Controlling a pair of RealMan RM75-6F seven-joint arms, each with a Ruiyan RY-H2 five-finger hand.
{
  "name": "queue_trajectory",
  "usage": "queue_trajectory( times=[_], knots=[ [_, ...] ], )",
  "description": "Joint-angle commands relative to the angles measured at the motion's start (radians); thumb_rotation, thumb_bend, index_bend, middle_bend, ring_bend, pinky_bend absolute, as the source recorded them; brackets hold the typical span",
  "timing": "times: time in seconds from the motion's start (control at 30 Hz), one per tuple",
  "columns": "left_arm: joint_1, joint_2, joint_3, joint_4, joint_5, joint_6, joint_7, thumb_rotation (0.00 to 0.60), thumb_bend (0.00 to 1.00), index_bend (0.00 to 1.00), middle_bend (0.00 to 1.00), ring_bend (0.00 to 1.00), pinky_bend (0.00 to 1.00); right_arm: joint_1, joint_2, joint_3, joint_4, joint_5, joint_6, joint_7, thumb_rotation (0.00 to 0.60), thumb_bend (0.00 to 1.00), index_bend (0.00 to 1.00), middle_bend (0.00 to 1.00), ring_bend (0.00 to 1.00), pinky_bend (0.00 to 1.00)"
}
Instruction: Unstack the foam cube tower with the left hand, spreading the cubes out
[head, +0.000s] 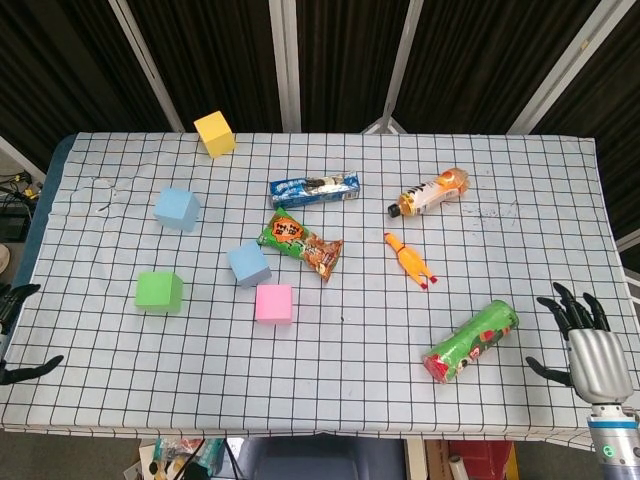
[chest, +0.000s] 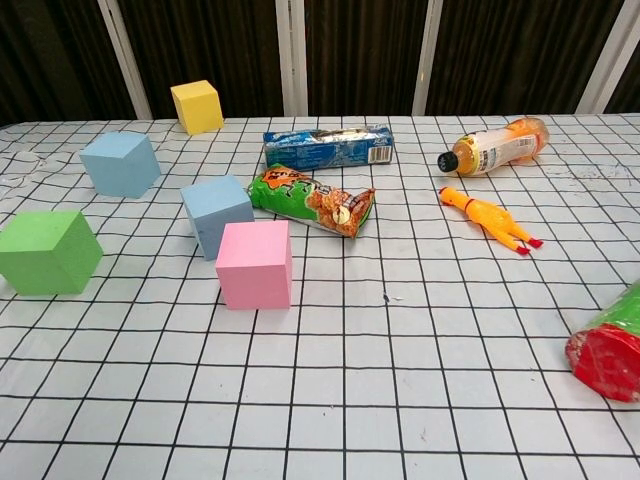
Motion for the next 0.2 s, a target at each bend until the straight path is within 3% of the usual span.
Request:
queue_trajectory(
  times=[0.03, 0.2],
  knots=[
    [0.011, -0.024, -0.002, 0.014, 0.017, 0.014, 0.022, 0.600, 0.07, 0.14, 0.10, 0.00, 0.23, 0.005, 0.001, -0.005, 0.012, -0.015, 0.001, 0.018, 0.600, 0.00, 0.22, 0.09, 0.21, 0.07],
    [0.022, -0.044, -0.011, 0.025, 0.038, 0.035, 0.034, 0.600, 0.07, 0.14, 0.11, 0.00, 0.23, 0.006, -0.002, -0.005, 0.019, -0.006, -0.004, 0.020, 0.600, 0.00, 0.22, 0.09, 0.21, 0.07]
  ],
)
